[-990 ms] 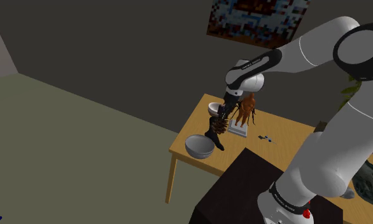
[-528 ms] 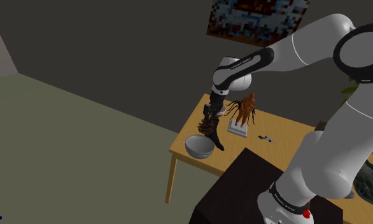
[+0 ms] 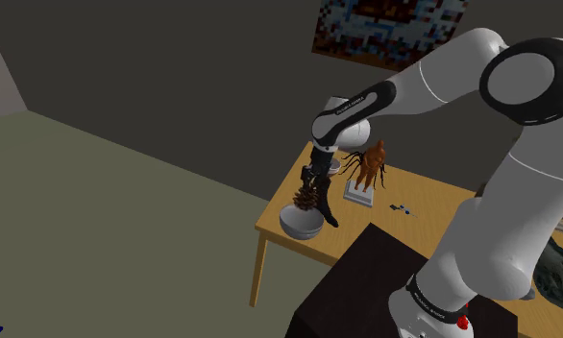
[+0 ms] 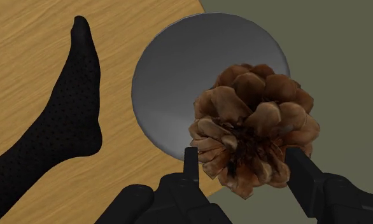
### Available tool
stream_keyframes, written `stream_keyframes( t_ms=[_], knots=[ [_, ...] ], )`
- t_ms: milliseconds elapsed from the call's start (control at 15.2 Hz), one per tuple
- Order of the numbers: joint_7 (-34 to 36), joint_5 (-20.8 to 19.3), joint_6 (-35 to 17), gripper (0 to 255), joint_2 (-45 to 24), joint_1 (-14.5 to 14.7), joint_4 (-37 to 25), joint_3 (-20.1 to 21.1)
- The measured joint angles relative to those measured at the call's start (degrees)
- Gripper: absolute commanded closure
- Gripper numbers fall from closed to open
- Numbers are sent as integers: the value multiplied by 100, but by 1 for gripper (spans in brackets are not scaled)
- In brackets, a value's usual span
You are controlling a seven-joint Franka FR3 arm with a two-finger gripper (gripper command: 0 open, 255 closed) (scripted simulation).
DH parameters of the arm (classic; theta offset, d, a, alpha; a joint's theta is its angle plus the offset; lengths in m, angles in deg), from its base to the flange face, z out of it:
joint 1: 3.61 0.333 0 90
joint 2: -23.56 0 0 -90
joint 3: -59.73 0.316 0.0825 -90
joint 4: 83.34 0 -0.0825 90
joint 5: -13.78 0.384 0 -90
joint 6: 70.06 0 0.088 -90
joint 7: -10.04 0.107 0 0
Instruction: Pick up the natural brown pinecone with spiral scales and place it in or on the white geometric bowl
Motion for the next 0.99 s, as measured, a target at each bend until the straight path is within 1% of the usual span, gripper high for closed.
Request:
stream_keyframes(
  t_ms=[528,726,990],
  knots=[
    [-433,530,-532,255,-540,-49,88,122],
    [-650,804,-744,255,-823,-101,65,218],
    [-715,876,-799,255,-891,-124,60,243]
  ],
)
